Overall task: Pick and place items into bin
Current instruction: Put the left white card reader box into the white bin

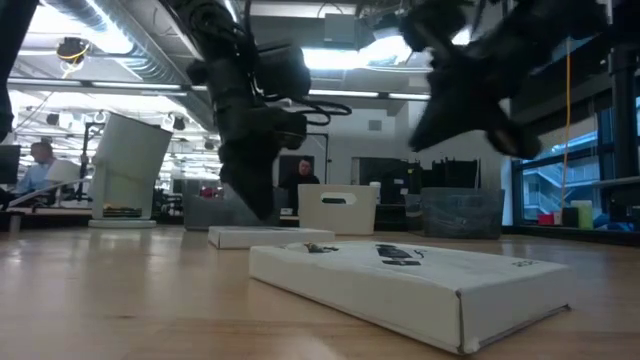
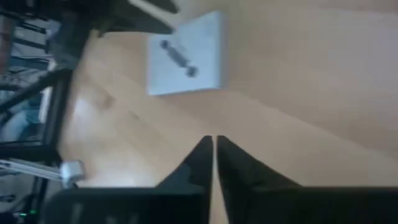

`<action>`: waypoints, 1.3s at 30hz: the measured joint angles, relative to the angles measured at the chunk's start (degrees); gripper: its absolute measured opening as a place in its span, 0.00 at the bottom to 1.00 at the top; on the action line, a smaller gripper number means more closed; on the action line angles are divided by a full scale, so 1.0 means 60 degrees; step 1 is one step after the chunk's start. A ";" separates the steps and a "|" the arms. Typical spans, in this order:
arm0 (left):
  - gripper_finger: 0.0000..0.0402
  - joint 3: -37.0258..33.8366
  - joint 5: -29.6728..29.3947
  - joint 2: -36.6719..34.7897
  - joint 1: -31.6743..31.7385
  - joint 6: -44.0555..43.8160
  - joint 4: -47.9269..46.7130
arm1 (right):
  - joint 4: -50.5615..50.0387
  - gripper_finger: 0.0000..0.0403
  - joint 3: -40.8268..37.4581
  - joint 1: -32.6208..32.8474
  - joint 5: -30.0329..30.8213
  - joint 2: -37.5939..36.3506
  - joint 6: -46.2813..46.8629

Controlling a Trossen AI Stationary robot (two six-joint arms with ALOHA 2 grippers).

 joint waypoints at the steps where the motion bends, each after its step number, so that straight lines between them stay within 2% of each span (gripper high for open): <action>1: 0.30 0.0002 -0.0014 -0.0062 0.0008 0.0160 -0.0106 | 0.0209 0.03 0.0233 0.0017 0.0011 0.0360 -0.0018; 6: 0.29 0.0012 -0.0030 -0.0165 0.0054 0.0892 -0.0537 | 0.0178 0.03 0.1524 0.0021 0.0025 0.2237 -0.0338; 11: 0.28 0.0012 -0.0034 -0.0165 0.0055 0.1433 -0.1123 | 0.0185 0.03 0.2696 0.0025 0.0022 0.3760 -0.1980; 14: 0.28 0.0012 -0.0040 -0.0165 0.0055 0.1618 -0.1496 | 0.0106 0.02 0.3221 0.0017 0.0017 0.4402 -0.2811; 17: 0.28 0.0012 -0.0081 -0.0165 0.0055 0.1656 -0.1847 | -0.0454 0.03 0.3682 -0.0019 -0.0004 0.4761 -0.2939; 25: 0.28 -0.0042 -0.0158 -0.0165 0.0051 0.1976 -0.2134 | -0.2868 0.21 0.4557 -0.0030 -0.0073 0.4853 -0.3456; 35: 0.28 -0.0042 -0.0158 -0.0165 0.0044 0.1928 -0.2081 | -0.2883 0.45 0.4555 -0.0168 0.0167 0.5450 -0.5569; 39: 0.28 -0.0042 -0.0160 -0.0165 0.0023 0.1875 -0.2068 | -0.2883 0.52 0.4553 -0.0179 0.0960 0.5531 -0.5989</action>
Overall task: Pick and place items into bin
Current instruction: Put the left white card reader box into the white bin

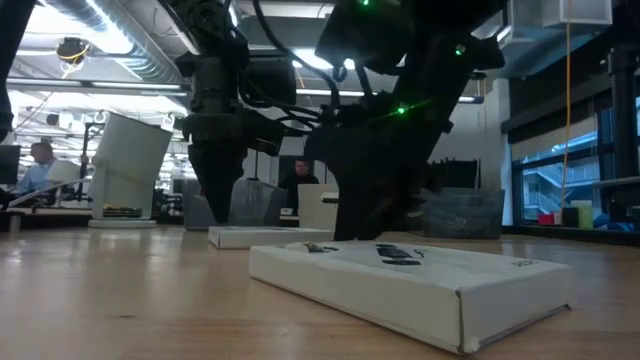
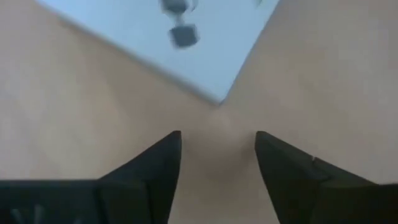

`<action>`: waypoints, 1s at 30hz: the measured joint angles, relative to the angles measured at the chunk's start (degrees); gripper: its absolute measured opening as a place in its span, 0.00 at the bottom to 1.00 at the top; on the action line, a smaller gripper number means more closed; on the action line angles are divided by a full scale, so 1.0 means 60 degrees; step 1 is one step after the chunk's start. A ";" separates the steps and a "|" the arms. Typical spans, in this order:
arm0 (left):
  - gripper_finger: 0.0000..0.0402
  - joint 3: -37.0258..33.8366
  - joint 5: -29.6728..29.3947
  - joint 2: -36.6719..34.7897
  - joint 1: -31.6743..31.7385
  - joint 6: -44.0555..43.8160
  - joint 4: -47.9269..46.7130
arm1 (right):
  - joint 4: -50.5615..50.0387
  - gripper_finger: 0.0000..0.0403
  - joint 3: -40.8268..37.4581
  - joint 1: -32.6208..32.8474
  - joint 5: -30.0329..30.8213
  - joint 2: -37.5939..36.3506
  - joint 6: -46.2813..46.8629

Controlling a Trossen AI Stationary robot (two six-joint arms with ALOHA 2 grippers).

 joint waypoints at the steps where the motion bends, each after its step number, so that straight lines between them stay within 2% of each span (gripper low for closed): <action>1: 0.28 0.0000 -0.0001 0.0000 -0.0003 -0.0004 0.0002 | 0.0048 0.54 -0.0009 -0.0004 0.0190 0.0025 -0.0083; 4: 0.28 0.0000 -0.0001 0.0000 -0.0048 -0.0146 0.0016 | 0.0114 0.58 -0.0034 -0.0072 0.0472 0.0073 -0.0568; 9: 0.28 0.0000 0.0010 0.0000 -0.0138 -0.0396 0.0131 | 0.1445 0.59 -0.0495 -0.0272 0.0528 0.0170 -0.1081; 13: 0.28 0.0000 0.0019 0.0000 -0.0297 -0.0405 0.0372 | 0.1850 0.59 -0.0590 -0.0389 0.0496 0.0208 -0.1173; 17: 0.28 0.0000 0.0025 0.0000 -0.0473 -0.0404 0.0715 | 0.2142 0.54 -0.0599 -0.0444 0.0456 0.0229 -0.2015; 21: 0.28 0.0000 0.0036 0.0000 -0.0601 -0.0404 0.0908 | 0.2307 0.43 -0.0600 -0.0448 0.0405 0.0247 -0.2315; 30: 0.28 0.0000 0.0034 0.0000 -0.0606 -0.0404 0.0903 | 0.2304 0.03 -0.0611 -0.0459 0.0488 0.0259 -0.2314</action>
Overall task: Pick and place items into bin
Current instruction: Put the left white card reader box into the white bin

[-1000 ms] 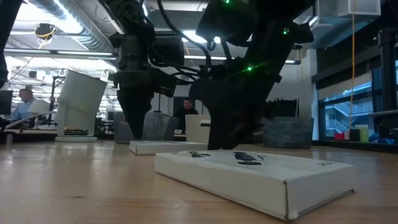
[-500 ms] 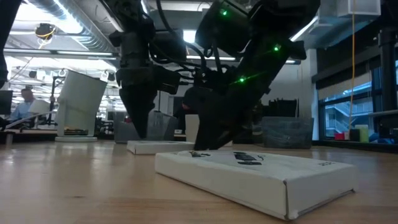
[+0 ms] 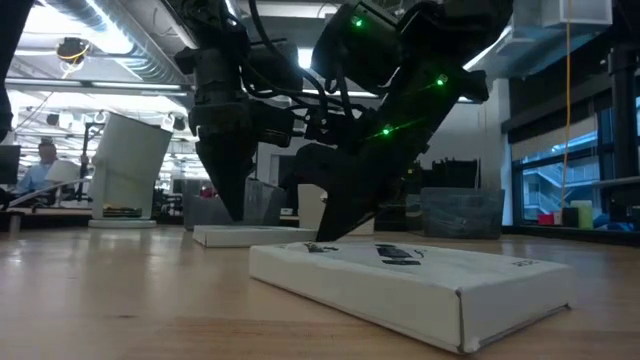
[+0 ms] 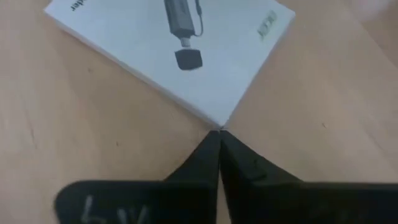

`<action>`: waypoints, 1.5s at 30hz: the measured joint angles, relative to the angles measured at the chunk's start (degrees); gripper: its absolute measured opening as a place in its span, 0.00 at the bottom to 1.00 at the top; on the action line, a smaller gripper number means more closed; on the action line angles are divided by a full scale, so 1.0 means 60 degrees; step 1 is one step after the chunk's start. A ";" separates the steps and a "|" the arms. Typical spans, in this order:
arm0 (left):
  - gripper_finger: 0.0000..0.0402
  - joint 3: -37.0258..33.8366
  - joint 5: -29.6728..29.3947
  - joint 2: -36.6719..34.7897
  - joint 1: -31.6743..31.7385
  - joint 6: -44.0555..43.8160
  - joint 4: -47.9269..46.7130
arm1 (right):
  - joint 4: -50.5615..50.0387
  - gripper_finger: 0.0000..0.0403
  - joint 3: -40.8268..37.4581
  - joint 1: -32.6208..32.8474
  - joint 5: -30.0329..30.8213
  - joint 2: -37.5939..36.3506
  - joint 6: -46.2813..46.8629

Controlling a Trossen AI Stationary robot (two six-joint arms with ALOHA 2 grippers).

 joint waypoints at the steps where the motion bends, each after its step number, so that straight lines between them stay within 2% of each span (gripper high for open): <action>1: 0.28 0.0000 0.0002 0.0000 -0.0001 0.0001 0.0003 | 0.0000 0.02 0.0000 0.0000 0.0006 0.0000 -0.0002; 8: 0.28 0.0000 0.0001 0.0000 0.0021 0.0109 -0.0001 | -0.0011 0.05 -0.0004 0.0000 -0.0014 0.0000 0.0107; 13: 0.28 0.0000 0.0013 0.0000 0.0182 0.0169 -0.0105 | -0.0189 0.02 -0.0004 -0.0091 -0.0878 -0.0114 0.1681; 17: 0.28 0.0000 0.0202 0.0000 0.0363 0.0174 -0.0253 | -0.0244 0.02 -0.0011 -0.0109 -0.1109 -0.0236 0.2822; 23: 0.28 0.0014 0.0156 0.0000 0.0536 -0.0246 -0.0324 | -0.0383 0.04 0.0146 -0.0042 -0.1475 -0.0244 0.3389; 30: 0.27 0.0204 0.0148 0.0000 0.0804 -0.0284 -0.0491 | -0.0112 0.01 0.0160 0.0059 -0.2154 -0.0302 0.4054; 37: 0.21 0.0031 0.0071 0.0000 0.0814 -0.0612 -0.0440 | -0.0029 0.03 0.0164 0.0211 -0.2090 -0.0313 0.4086; 45: 0.06 0.0021 0.0086 0.0000 0.0813 -0.0862 -0.0270 | 0.0067 0.01 0.0175 0.0226 -0.2053 -0.0328 0.4051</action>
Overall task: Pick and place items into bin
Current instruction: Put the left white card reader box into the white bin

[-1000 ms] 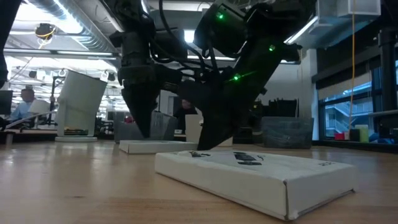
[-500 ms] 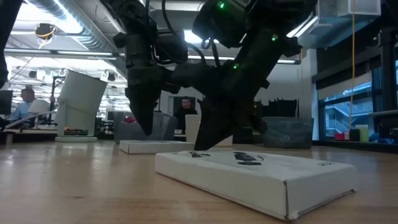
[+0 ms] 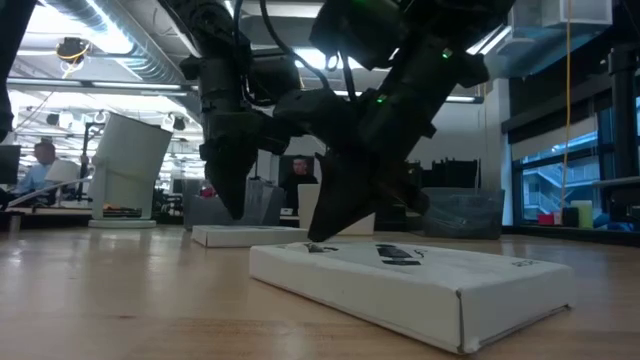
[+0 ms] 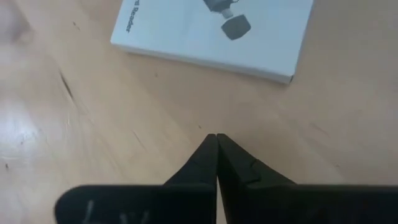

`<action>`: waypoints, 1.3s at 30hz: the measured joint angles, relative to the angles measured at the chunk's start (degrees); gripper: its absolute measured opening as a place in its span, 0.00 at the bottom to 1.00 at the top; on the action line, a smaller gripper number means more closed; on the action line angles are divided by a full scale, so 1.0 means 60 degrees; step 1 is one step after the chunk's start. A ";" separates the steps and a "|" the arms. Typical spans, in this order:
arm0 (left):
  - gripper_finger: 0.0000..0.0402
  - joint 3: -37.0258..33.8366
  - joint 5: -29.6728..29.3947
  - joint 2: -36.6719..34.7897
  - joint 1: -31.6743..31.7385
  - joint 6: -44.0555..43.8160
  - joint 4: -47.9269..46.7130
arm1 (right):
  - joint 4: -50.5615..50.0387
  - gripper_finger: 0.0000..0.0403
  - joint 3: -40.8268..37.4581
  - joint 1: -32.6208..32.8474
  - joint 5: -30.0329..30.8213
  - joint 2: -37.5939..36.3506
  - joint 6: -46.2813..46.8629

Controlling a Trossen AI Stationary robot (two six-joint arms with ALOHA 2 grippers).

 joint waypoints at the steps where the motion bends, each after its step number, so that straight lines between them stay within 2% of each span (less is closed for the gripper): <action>1: 0.05 -0.0003 0.0002 0.0000 -0.0001 -0.0001 0.0004 | -0.0001 0.01 0.0000 -0.0004 0.0001 0.0000 -0.0005; 6: 0.01 -0.0003 0.0011 0.0000 -0.0009 -0.0069 0.0188 | -0.0002 0.03 0.0000 -0.0004 0.0007 0.0000 -0.0013; 13: 0.00 -0.0003 0.0022 0.0004 -0.0012 -0.0227 0.0497 | -0.0002 0.03 0.0004 -0.0004 0.0007 -0.0004 -0.0035; 19: 0.01 -0.0003 -0.0521 0.0004 -0.0032 -0.0398 0.0581 | -0.0002 0.01 0.0007 -0.0004 0.0007 -0.0004 -0.0035; 34: 0.01 0.0012 -0.0588 0.0382 -0.0208 -0.0497 0.0674 | 0.0181 0.03 0.0007 -0.0004 0.0005 -0.0015 -0.0037; 39: 0.00 0.0012 -0.0634 0.0386 -0.0201 -0.0493 0.0667 | 0.0588 0.03 0.0011 -0.0007 -0.0353 -0.0015 0.0283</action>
